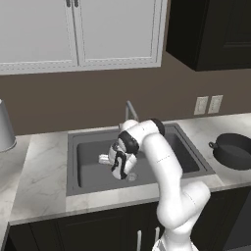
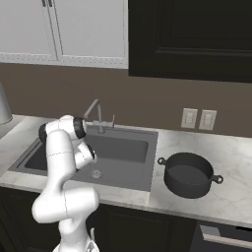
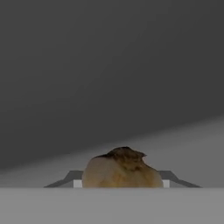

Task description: Dump the garlic from the pot into the sink. Then turn on the water and wash the garlic. Then turn off the water and put the garlic back in the pot.

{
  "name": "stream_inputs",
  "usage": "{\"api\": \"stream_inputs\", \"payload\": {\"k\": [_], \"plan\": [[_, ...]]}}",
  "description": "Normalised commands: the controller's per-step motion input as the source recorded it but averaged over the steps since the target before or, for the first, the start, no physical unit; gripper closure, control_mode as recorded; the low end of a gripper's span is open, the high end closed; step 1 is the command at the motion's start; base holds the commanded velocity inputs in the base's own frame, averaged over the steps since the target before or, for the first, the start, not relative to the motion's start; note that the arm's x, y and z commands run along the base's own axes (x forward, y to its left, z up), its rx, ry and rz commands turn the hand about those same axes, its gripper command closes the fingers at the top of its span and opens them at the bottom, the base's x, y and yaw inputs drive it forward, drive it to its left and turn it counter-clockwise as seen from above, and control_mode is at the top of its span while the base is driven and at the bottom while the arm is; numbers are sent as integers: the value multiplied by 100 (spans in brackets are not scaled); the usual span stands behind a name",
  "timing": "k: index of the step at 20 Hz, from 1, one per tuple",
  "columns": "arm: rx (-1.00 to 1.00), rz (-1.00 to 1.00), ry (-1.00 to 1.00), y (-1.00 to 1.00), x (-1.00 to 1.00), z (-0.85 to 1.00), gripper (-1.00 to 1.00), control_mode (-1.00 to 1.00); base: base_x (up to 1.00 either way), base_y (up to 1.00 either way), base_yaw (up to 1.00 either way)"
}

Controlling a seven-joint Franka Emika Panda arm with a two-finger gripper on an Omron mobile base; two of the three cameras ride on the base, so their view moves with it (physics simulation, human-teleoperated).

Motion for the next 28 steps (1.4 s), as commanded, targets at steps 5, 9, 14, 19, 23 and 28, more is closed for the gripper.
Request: {"api": "stream_inputs", "payload": {"k": [5, 9, 14, 19, 23, 28], "plan": [[0, 2, -15, 20, 0, 70, 100, -100, 0, 0, 0], [0, 0, -11, 8, -10, 95, 100, -100, 0, 0, 0], [0, 0, -1, 5, -56, 79, 100, -100, 0, 0, 0], [0, 0, 0, 7, -88, 81, 100, -100, 0, 0, 0], [0, 0, 0, 0, -92, 100, 100, -100, 0, 0, 0], [1, 0, -4, 0, -61, 100, 100, -100, 0, 0, 0]]}}
